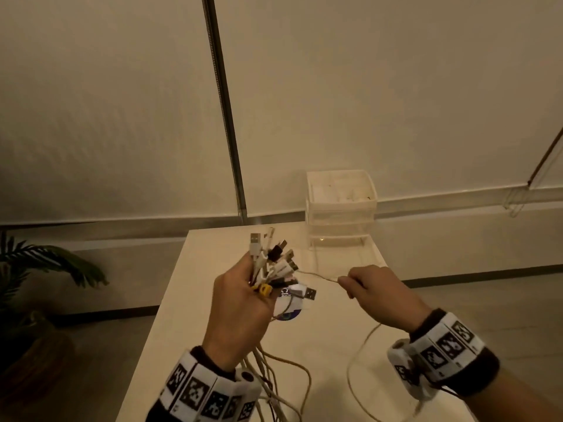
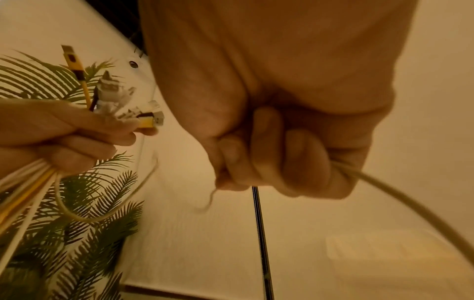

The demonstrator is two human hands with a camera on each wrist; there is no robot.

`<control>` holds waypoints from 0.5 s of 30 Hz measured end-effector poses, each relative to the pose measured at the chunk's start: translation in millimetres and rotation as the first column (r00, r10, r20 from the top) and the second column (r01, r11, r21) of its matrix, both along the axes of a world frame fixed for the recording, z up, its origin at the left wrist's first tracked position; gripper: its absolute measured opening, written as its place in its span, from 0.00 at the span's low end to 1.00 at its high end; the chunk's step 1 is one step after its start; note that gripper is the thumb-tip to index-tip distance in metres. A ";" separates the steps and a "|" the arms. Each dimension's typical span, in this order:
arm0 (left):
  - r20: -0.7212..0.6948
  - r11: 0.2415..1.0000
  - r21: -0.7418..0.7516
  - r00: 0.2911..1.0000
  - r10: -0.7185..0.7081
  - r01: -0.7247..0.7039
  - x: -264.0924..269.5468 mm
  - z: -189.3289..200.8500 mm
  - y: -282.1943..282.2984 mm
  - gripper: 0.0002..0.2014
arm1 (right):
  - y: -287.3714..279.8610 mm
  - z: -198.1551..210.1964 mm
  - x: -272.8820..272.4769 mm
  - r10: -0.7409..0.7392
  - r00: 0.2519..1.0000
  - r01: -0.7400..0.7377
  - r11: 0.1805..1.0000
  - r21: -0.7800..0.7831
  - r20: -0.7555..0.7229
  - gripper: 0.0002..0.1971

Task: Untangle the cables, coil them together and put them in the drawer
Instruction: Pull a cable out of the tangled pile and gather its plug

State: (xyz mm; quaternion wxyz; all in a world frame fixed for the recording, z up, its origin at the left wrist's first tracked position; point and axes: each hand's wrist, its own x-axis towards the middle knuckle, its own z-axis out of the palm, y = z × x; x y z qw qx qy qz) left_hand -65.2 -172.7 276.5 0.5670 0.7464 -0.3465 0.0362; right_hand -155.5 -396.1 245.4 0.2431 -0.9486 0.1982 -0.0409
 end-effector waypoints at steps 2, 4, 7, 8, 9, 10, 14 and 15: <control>-0.019 0.994 -0.105 0.999 -0.037 0.035 -0.8 7.2 4.4 0.12 | -3.3 1.0 1.7 -0.059 0.998 0.059 0.997 -0.041 -0.017 0.22; -0.085 0.986 -0.105 0.987 -0.137 0.127 2.0 9.5 6.5 0.12 | -2.5 4.4 -1.4 -0.044 0.999 0.045 0.998 0.048 -0.022 0.21; -0.068 0.974 0.010 0.972 -0.226 0.227 -4.6 3.9 -5.5 0.10 | 16.2 16.5 -4.2 0.137 0.988 -0.154 0.903 0.402 0.070 0.20; -0.062 0.976 0.020 0.974 -0.217 0.219 -8.5 -1.0 -11.5 0.09 | 24.3 21.4 -4.2 0.196 0.975 -0.222 0.834 0.505 0.104 0.19; -0.069 0.978 0.016 0.976 -0.208 0.210 -12.2 -6.0 -17.0 0.07 | 31.0 24.9 -3.8 0.234 0.962 -0.272 0.769 0.579 0.142 0.18; -0.072 0.980 0.020 0.978 -0.196 0.198 -14.3 -10.5 -21.5 0.07 | 36.1 28.0 -3.2 0.242 0.954 -0.300 0.715 0.631 0.178 0.18; -0.004 0.973 0.142 0.984 -0.181 0.179 -11.4 -15.6 -23.3 0.14 | 41.5 32.5 -4.1 0.220 0.948 -0.317 0.599 0.735 0.230 0.17; 0.012 0.970 0.164 0.983 -0.184 0.180 -10.3 -13.1 -21.0 0.14 | 41.3 32.9 -6.2 0.238 0.943 -0.329 0.587 0.740 0.230 0.17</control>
